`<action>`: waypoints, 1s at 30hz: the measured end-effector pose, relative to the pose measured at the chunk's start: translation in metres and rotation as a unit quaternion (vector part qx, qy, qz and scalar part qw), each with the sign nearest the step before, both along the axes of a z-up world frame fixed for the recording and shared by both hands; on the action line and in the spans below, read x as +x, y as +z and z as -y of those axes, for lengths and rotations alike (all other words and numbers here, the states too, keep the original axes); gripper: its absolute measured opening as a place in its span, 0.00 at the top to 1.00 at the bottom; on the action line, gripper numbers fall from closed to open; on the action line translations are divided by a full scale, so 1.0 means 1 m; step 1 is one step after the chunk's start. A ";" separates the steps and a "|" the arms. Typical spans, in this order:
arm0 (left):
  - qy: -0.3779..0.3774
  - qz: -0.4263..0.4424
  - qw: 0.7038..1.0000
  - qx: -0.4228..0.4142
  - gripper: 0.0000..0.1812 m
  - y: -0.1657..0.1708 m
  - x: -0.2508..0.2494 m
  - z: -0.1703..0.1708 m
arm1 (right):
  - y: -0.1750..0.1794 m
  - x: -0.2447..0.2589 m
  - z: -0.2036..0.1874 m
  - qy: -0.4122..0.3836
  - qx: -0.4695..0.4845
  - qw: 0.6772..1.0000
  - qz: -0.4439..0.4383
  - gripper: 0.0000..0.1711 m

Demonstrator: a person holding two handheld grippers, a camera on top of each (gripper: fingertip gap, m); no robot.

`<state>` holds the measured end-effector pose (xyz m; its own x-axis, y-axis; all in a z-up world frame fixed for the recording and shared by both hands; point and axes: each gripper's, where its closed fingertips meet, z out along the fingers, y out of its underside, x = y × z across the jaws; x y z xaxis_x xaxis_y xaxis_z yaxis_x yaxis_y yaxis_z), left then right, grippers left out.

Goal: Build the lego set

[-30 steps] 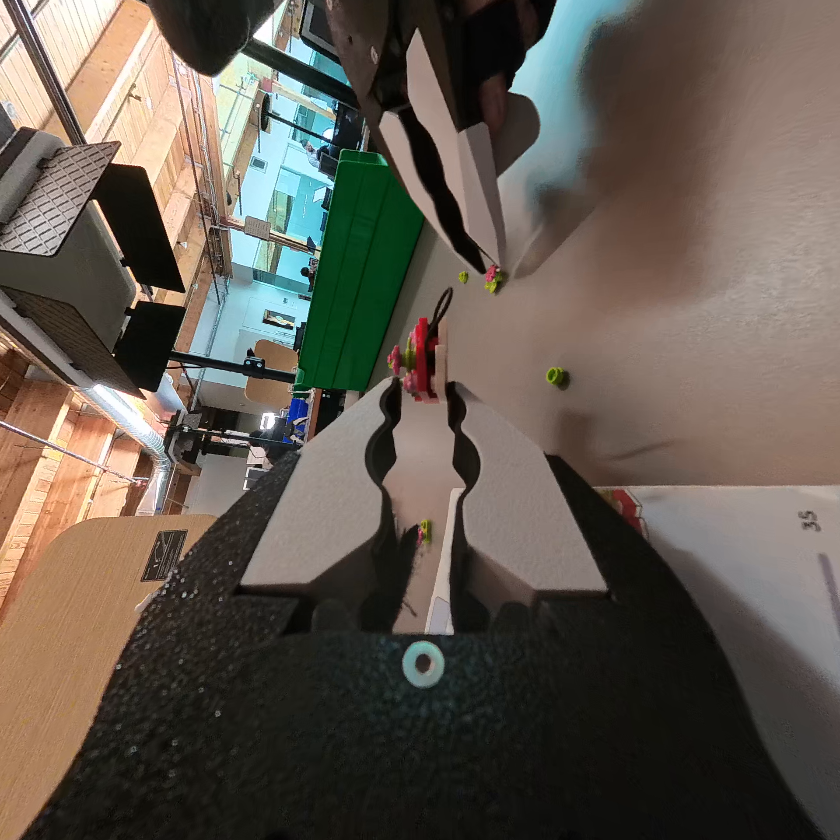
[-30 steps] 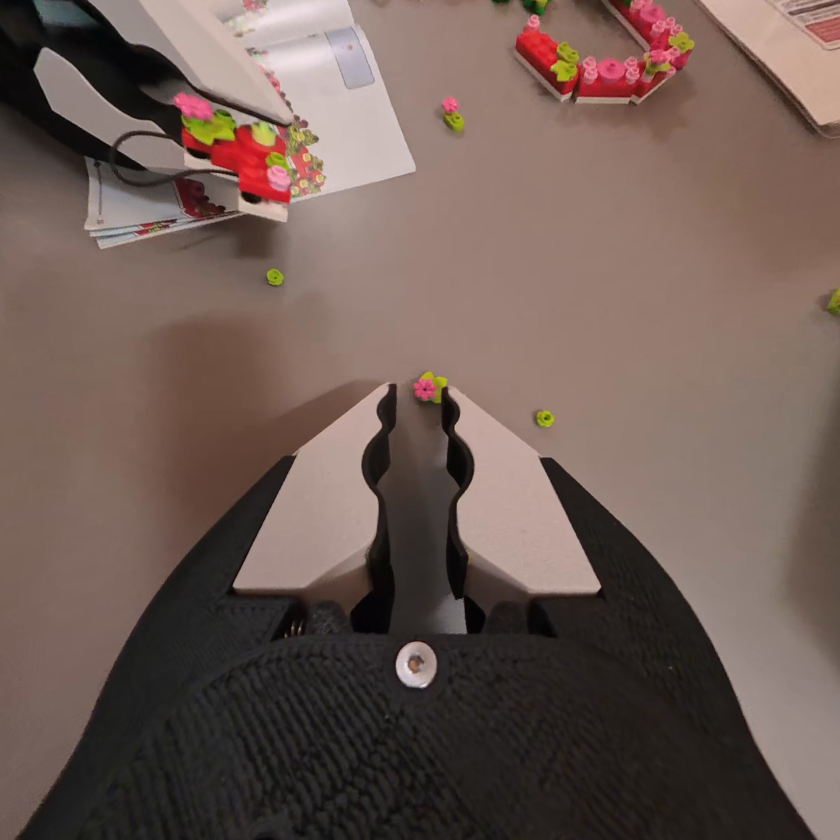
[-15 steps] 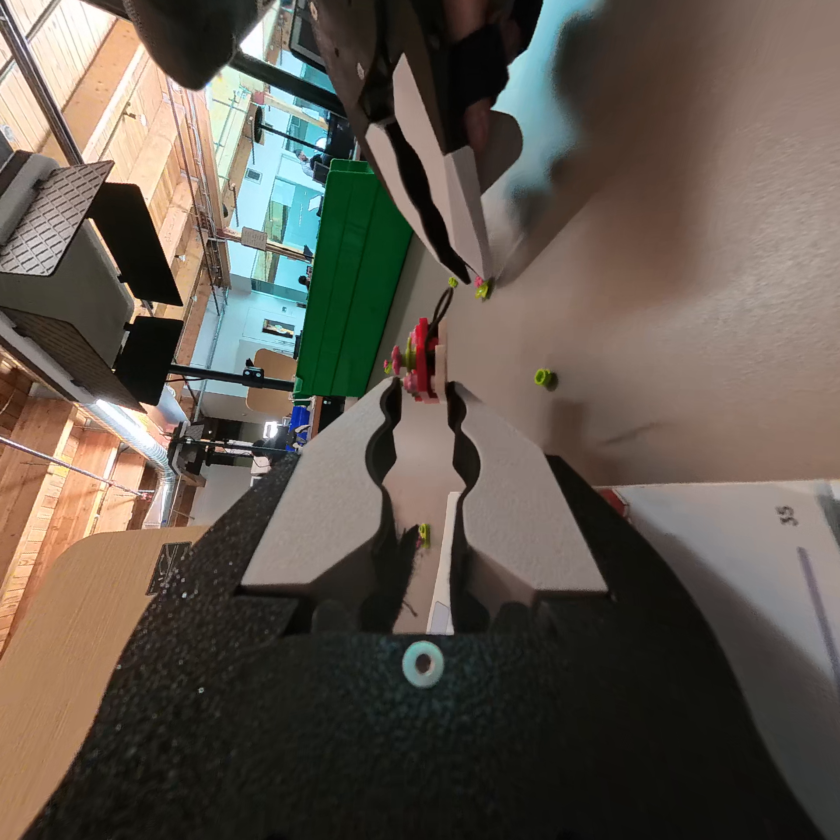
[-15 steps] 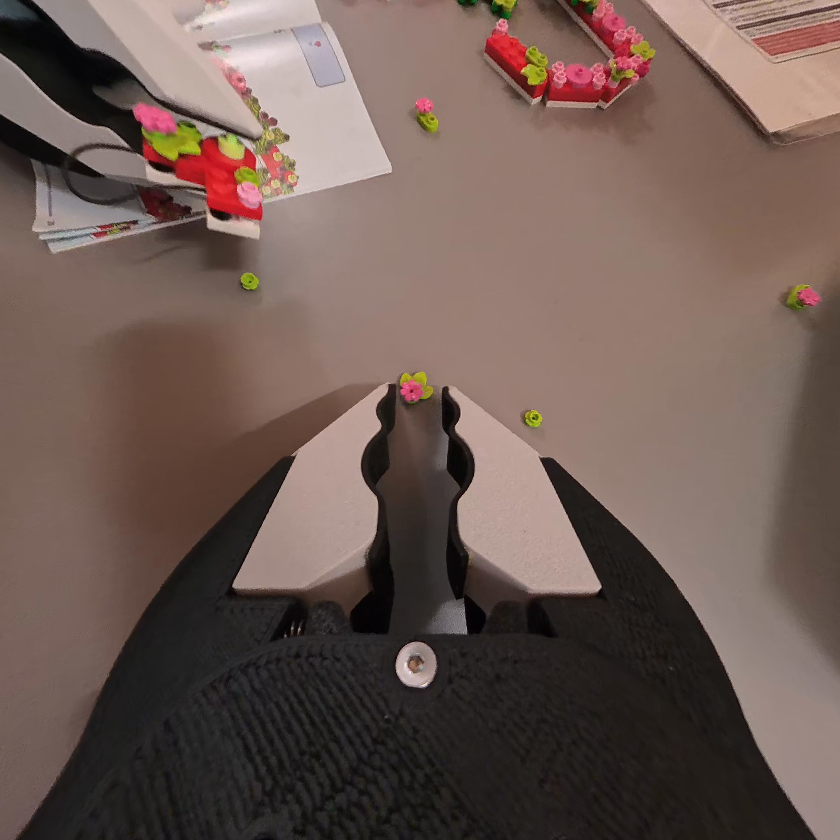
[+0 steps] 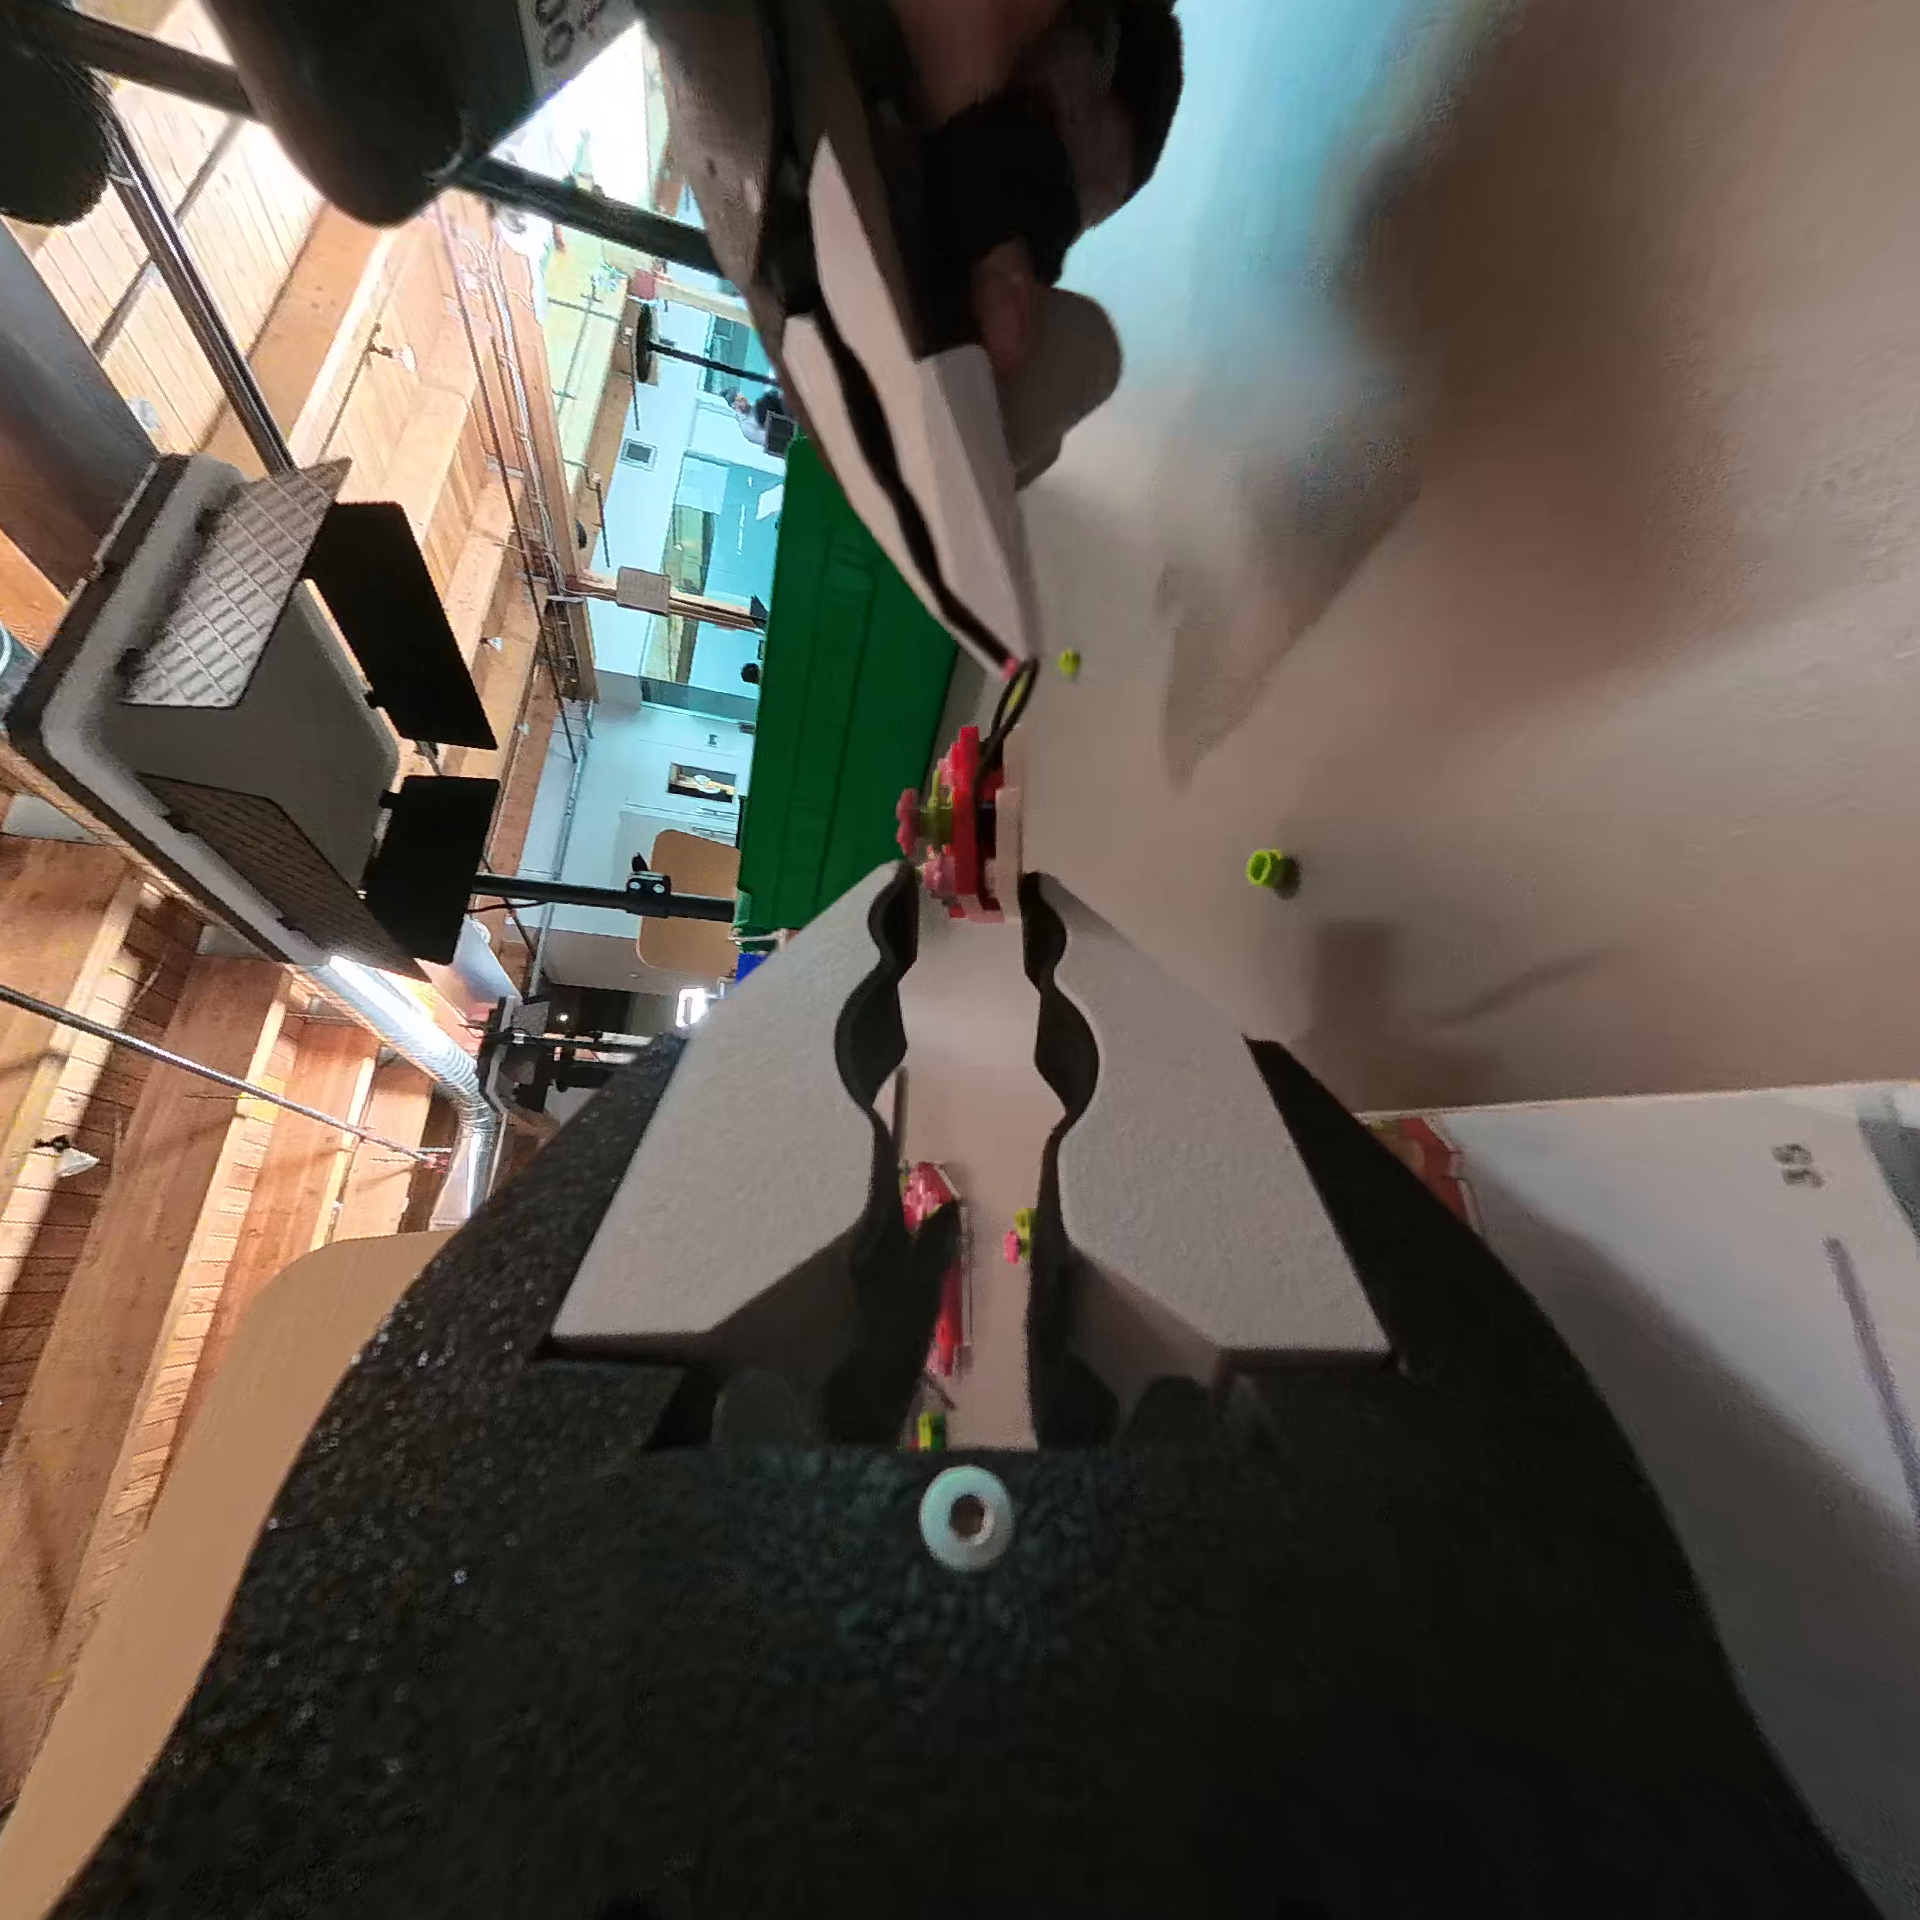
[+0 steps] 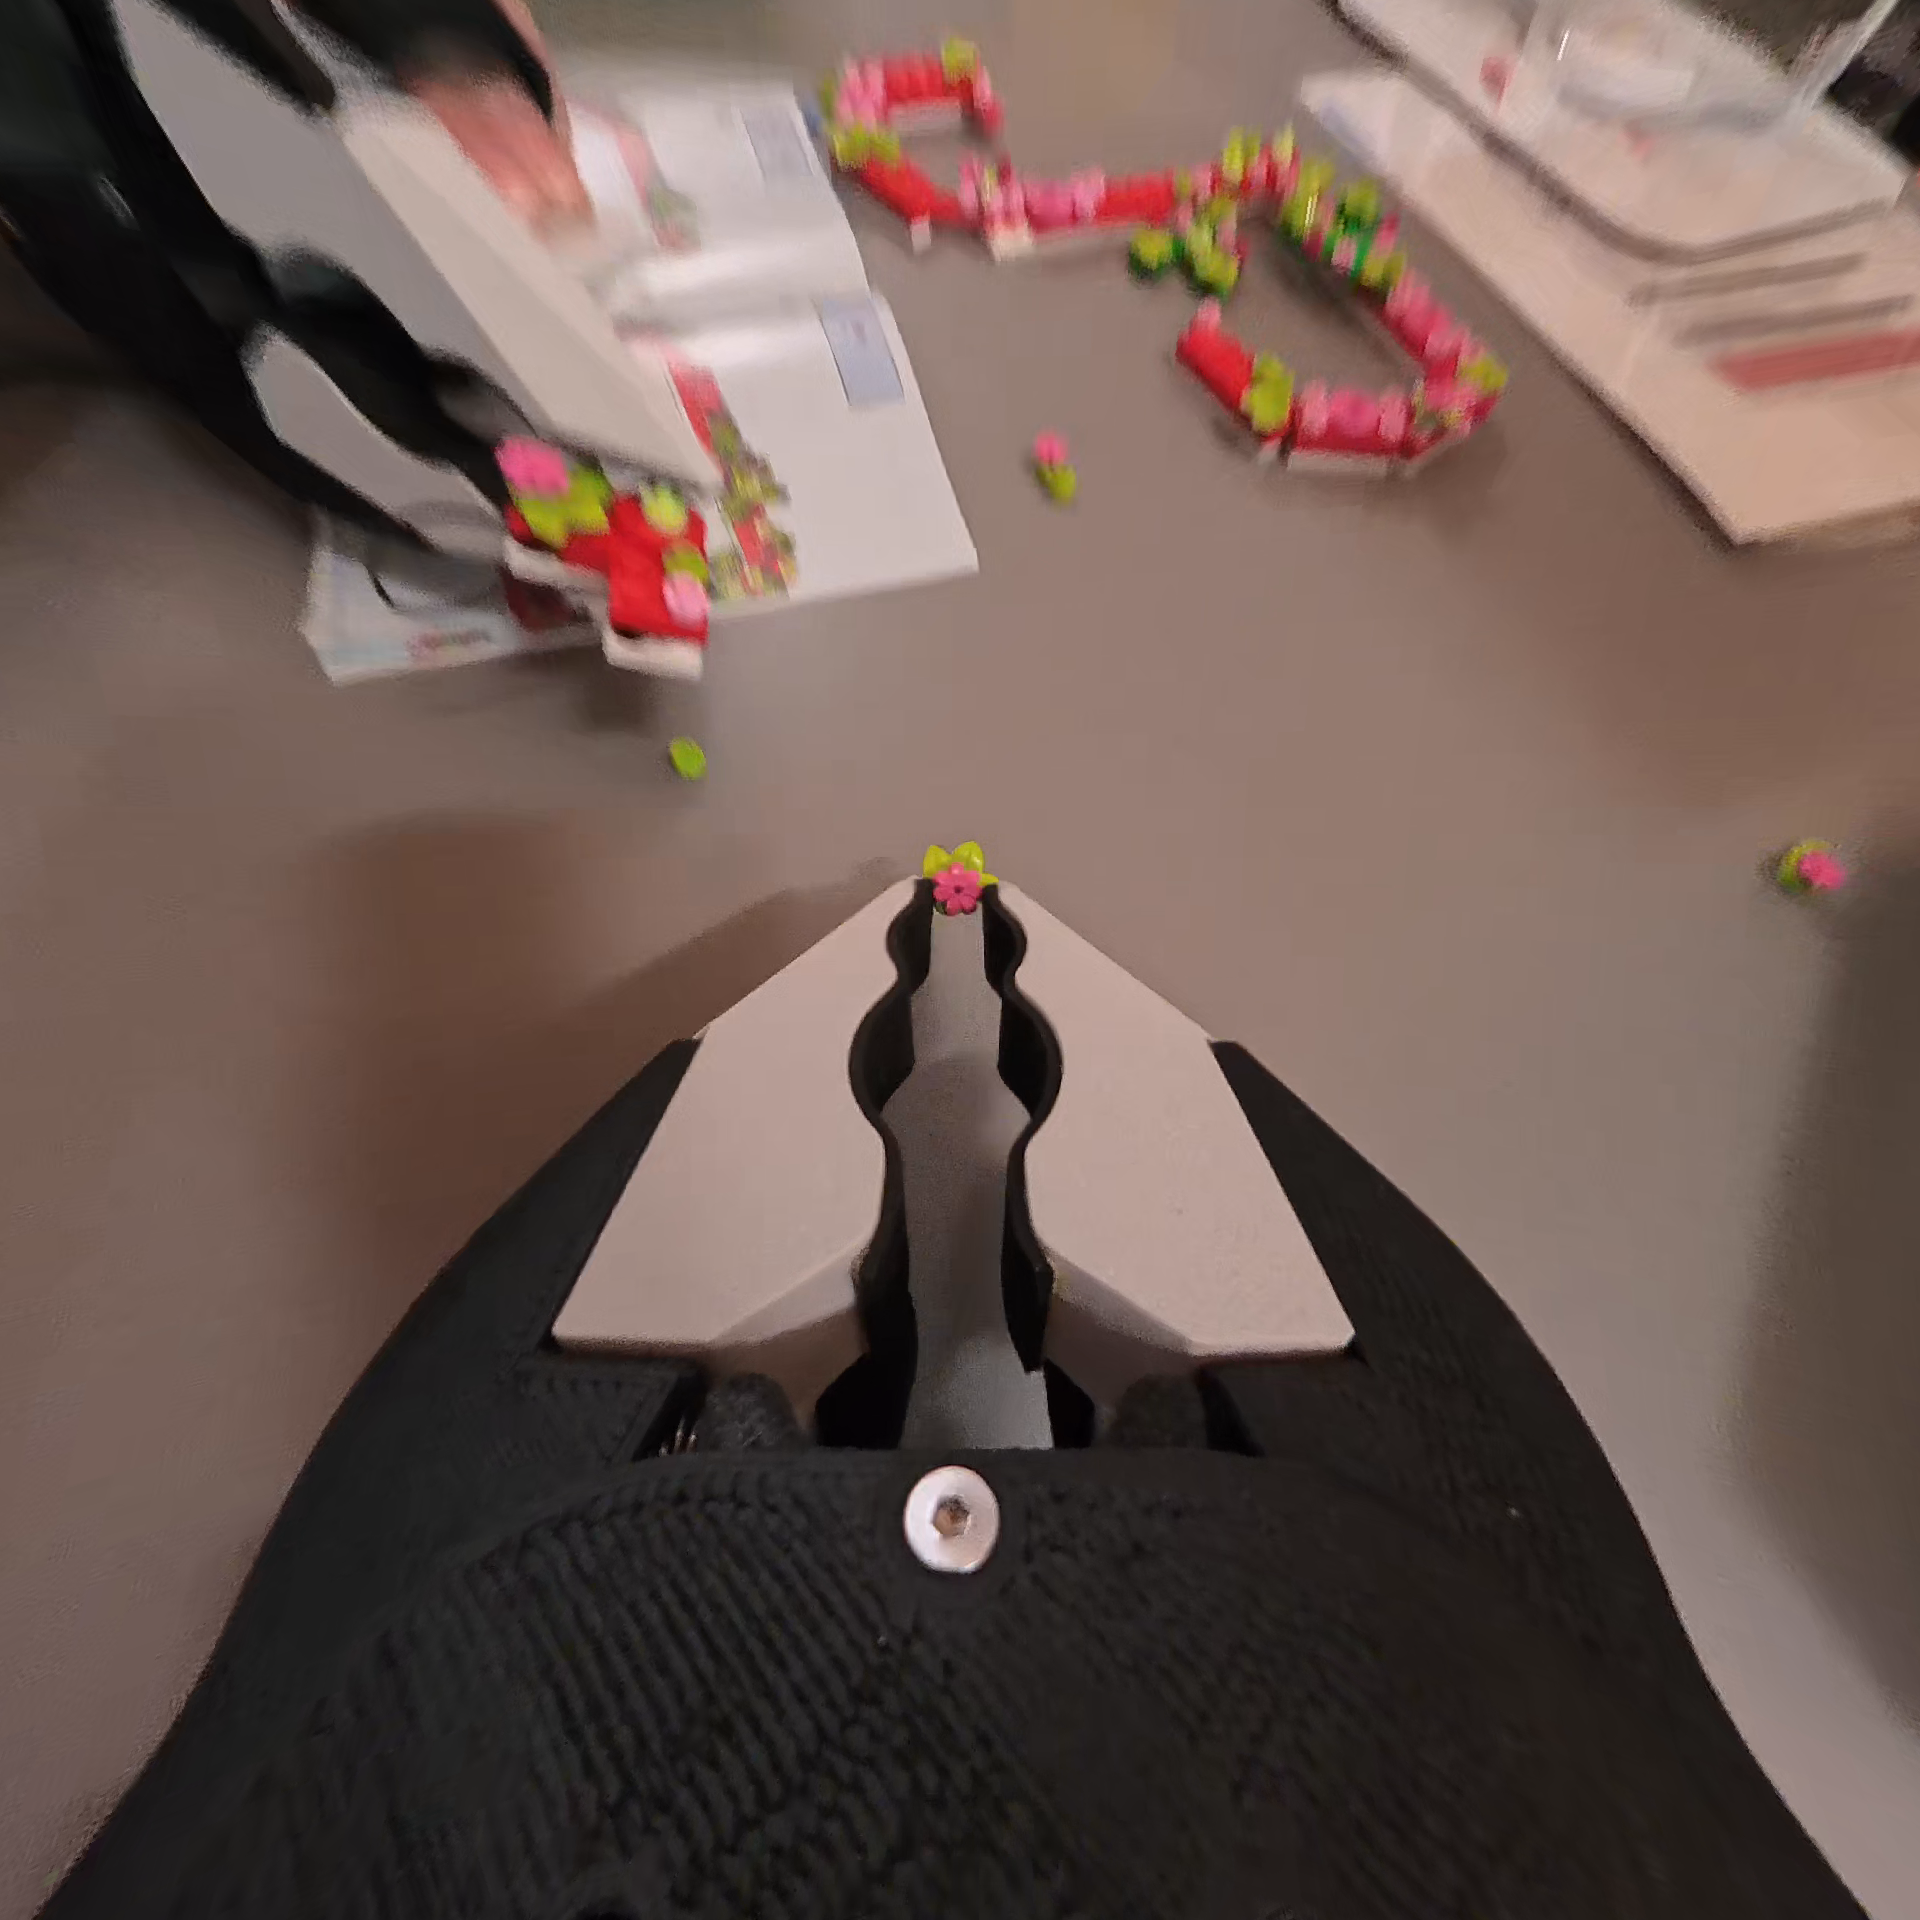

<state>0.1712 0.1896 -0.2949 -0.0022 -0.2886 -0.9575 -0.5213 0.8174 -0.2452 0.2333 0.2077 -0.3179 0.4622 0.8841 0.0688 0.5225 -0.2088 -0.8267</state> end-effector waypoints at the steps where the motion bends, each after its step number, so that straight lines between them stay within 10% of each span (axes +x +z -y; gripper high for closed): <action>1: -0.002 0.003 1.000 0.005 0.90 0.002 0.000 0.002 | 0.011 -0.006 0.002 0.008 0.000 1.000 -0.025 0.96; 14: -0.006 0.038 0.999 0.019 0.90 0.035 -0.007 0.018 | 0.078 -0.066 0.045 0.097 -0.082 0.986 -0.112 0.96; 30: -0.013 0.038 0.999 -0.002 0.90 0.043 -0.010 0.026 | 0.077 -0.073 0.057 0.079 -0.124 0.987 -0.067 0.96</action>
<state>0.1617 0.1634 -0.2515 0.0627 -0.2936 -0.9539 -0.4798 0.8292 -0.2868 0.1601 0.1506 -0.2404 0.3081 0.9274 -0.2121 0.4540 -0.3392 -0.8239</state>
